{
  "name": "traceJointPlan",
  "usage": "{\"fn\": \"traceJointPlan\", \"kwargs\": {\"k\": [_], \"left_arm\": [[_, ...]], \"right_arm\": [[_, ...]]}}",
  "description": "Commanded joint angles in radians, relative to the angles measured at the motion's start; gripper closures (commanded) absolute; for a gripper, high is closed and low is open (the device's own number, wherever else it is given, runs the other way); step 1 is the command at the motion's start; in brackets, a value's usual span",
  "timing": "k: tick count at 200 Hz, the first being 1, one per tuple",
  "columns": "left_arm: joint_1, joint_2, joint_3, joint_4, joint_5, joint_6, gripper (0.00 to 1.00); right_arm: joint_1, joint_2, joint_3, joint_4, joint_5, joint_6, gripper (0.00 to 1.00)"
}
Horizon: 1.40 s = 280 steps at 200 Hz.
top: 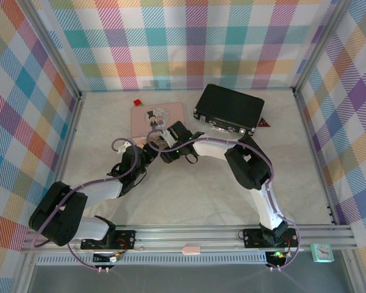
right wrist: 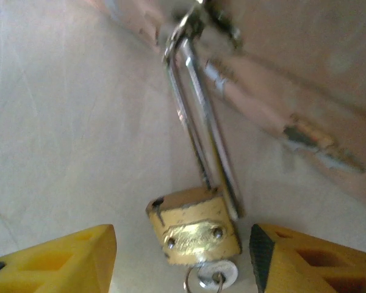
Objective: Unlock a padlock with a key
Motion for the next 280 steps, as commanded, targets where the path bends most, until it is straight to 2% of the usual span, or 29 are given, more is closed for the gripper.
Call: {"fn": "traceJointPlan", "kwargs": {"k": [1, 19, 41, 56, 75, 117, 160, 186, 223, 280], "left_arm": [[0.011, -0.032, -0.008, -0.049, -0.027, 0.026, 0.29], [0.015, -0.039, -0.01, -0.056, -0.031, 0.027, 0.28], [0.034, -0.047, -0.026, -0.048, -0.027, 0.02, 0.28], [0.061, -0.063, -0.023, -0.058, -0.015, 0.03, 0.26], [0.11, -0.101, 0.003, -0.11, -0.005, 0.068, 0.23], [0.255, -0.124, 0.113, -0.212, 0.049, 0.158, 0.12], [0.373, 0.041, 0.269, -0.173, 0.195, 0.257, 0.1], [0.387, 0.17, 0.361, -0.139, 0.287, 0.329, 0.11], [0.388, 0.323, 0.455, -0.109, 0.423, 0.365, 0.14], [0.381, 0.422, 0.5, -0.078, 0.552, 0.371, 0.22]], "right_arm": [[0.0, 0.045, 0.03, -0.034, 0.038, 0.054, 0.41], [0.001, 0.051, 0.026, -0.029, 0.061, 0.073, 0.46], [0.002, 0.046, 0.018, -0.024, 0.072, 0.065, 0.6], [0.0, 0.036, 0.008, -0.016, 0.082, 0.045, 0.68], [0.0, 0.025, -0.003, -0.01, 0.087, 0.001, 0.73], [-0.01, -0.008, -0.04, 0.02, -0.003, -0.14, 0.79], [-0.035, -0.003, -0.008, -0.018, -0.1, -0.257, 0.86], [-0.052, 0.009, 0.037, -0.056, -0.146, -0.311, 0.87], [-0.054, 0.053, 0.131, -0.142, -0.164, -0.382, 0.88], [-0.054, 0.077, 0.189, -0.143, -0.178, -0.408, 0.9]]}}
